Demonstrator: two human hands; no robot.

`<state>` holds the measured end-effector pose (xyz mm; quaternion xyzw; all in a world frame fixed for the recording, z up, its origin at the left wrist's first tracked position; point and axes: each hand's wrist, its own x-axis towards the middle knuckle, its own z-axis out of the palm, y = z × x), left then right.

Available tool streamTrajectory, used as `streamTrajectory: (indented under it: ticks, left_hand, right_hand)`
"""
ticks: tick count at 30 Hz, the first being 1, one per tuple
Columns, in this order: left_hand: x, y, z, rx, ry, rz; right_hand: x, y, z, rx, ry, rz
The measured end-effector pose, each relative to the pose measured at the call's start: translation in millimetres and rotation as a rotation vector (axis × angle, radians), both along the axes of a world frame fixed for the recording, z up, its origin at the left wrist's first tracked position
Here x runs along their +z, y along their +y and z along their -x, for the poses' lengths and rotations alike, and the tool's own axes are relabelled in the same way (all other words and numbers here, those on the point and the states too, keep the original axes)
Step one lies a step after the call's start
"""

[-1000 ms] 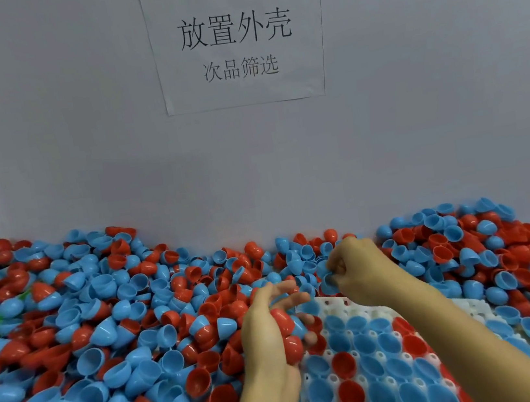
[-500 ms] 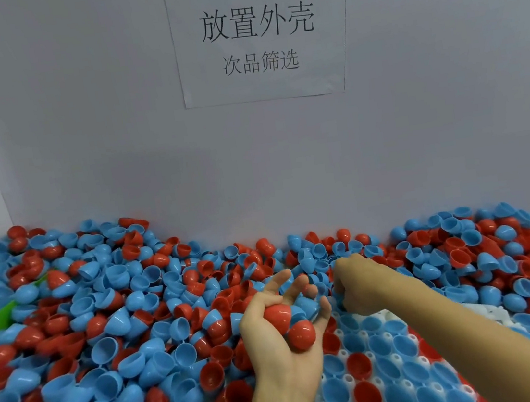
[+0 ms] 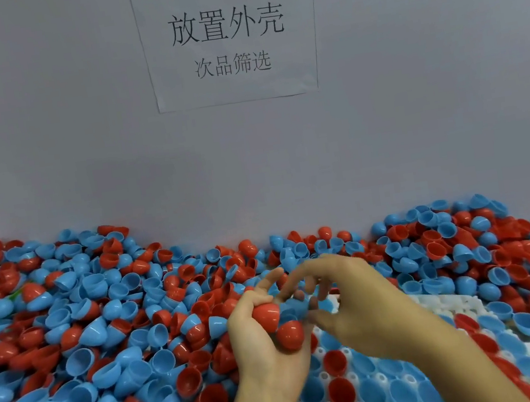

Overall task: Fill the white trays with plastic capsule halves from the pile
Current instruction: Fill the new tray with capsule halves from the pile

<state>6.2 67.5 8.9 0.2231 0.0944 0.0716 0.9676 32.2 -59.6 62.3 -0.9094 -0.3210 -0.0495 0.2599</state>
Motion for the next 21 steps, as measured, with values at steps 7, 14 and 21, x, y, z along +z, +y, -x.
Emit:
streamTrajectory:
  ticks: [7, 14, 21]
  left_hand:
    - [5.3, -6.4, 3.1, -0.185, -0.095, -0.049]
    - [1.0, -6.9, 0.8, -0.286, -0.155, -0.108]
    - [1.6, -17.7, -3.3, -0.27, -0.055, -0.419]
  right_hand:
    - [-18.8, -3.2, -0.4, -0.016, -0.054, -0.11]
    - [-19.3, -13.7, -8.9, -0.097, -0.077, -0.298]
    - [-11.6, -21.9, -6.8, -0.135, -0.102, -0.336]
